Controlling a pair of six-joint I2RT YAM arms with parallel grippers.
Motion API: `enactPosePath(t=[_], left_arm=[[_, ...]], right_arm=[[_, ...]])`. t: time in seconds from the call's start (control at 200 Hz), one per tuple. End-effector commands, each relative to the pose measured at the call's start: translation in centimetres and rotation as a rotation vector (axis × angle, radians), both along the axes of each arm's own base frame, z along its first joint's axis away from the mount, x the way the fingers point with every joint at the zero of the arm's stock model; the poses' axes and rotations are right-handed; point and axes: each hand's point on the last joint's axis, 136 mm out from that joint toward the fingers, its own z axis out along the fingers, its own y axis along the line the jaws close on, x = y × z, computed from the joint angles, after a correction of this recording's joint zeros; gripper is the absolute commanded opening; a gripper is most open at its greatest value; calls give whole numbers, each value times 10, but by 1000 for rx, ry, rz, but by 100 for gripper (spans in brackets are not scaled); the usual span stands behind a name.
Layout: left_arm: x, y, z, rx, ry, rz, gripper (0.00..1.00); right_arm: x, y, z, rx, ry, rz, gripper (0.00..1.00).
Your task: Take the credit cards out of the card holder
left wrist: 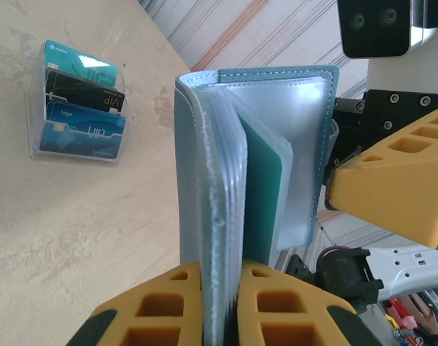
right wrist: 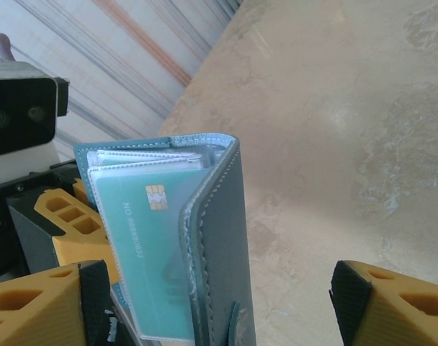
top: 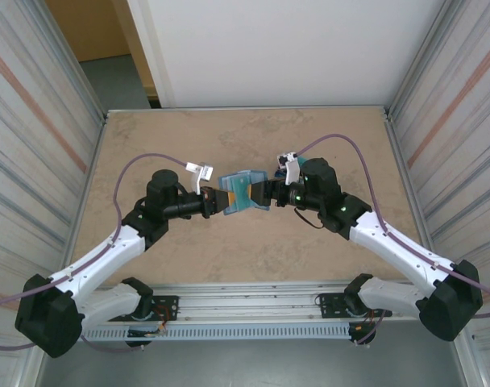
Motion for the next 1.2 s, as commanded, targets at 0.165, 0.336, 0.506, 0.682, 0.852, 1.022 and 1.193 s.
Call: enactPosePath(t=[0.165,0.336,0.506,0.682,0.852,1.022,1.193], left_arm=[[-2,-7,30,-55,-87,-41,0],[-2,-7,32,-65,-84,-43,0],[0,-4,25,-64,-58,-26,9],[2,-2,15,-76,-10,-12,26],[2,-2,9,-104,30,-18,53],[3,-3,-1,-105,65,-13,60],[8,2,-25,-37,108,37,72]], right_arm=[[4,4,-4,15,15,0,81],[6,6,-9,14,30,1,52],[6,4,-7,26,37,-12,26],[13,-5,-14,38,97,-73,11],[14,-6,-19,81,144,-78,2],[13,-3,-19,102,167,-72,0],[13,-1,-35,96,257,-103,0]])
